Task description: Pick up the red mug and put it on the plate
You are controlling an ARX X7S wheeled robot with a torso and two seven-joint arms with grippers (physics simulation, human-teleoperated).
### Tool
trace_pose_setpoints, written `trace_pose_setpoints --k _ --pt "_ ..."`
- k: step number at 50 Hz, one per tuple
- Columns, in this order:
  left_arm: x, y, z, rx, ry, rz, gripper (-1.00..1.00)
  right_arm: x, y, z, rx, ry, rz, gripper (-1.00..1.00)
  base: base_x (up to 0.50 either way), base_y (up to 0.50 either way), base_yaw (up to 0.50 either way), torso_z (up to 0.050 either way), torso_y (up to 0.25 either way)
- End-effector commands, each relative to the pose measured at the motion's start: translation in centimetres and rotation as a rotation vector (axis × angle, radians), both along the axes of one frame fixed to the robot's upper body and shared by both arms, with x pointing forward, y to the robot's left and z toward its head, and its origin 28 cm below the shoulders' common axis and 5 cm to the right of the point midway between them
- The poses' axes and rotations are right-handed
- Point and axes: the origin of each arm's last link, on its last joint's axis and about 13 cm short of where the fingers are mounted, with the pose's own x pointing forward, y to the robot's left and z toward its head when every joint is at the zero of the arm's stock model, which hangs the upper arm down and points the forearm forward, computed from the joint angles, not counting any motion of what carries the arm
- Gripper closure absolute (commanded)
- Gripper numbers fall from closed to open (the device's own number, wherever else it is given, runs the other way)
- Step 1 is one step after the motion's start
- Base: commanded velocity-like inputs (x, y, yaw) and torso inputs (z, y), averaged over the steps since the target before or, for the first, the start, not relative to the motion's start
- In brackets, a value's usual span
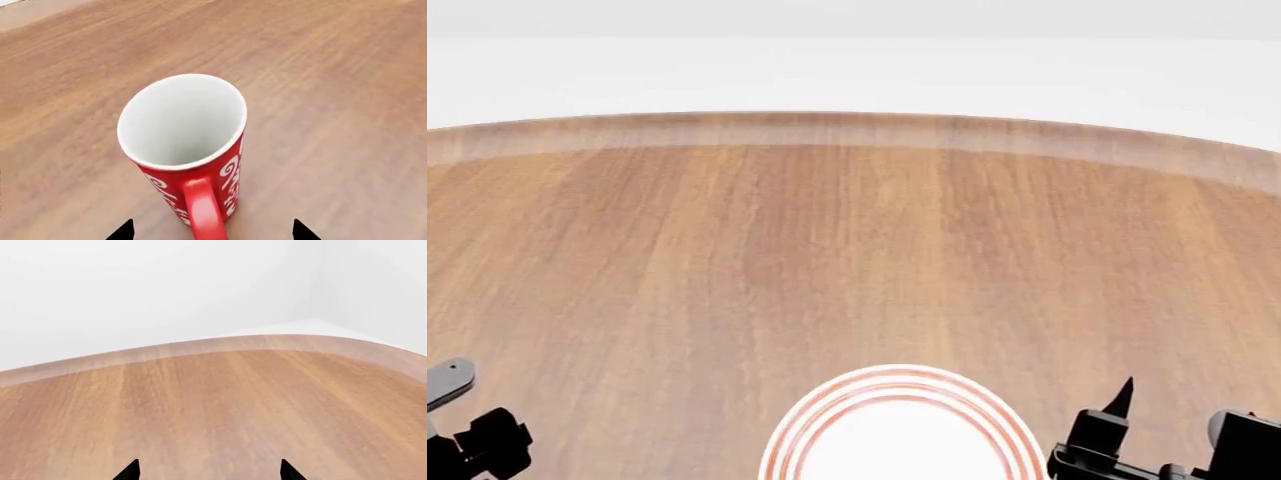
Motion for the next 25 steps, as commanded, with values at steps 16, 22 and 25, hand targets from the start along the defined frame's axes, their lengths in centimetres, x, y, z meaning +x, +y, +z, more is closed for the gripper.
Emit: trace_pose_setpoints --k 16,22,25 --pt "0.1 0.21 0.26 0.031 0.094 -0.005 -1.0 0.22 0.07 -0.55 0.003 0.008 0.006 -1.0 0.0 0.0 0.0 0.0 0.0" --pt "0.07 0.25 0.27 0.023 0.109 0.006 -1.0 0.2 0.06 -0.75 0.007 0.009 0.007 -1.0 0.0 0.0 0.0 0.0 0.0" --pt "0.09 0.23 0.3 0.018 0.112 0.002 1.0 0.21 0.1 -0.89 0.007 0.01 0.009 -1.0 0.0 0.0 0.0 0.0 0.0"
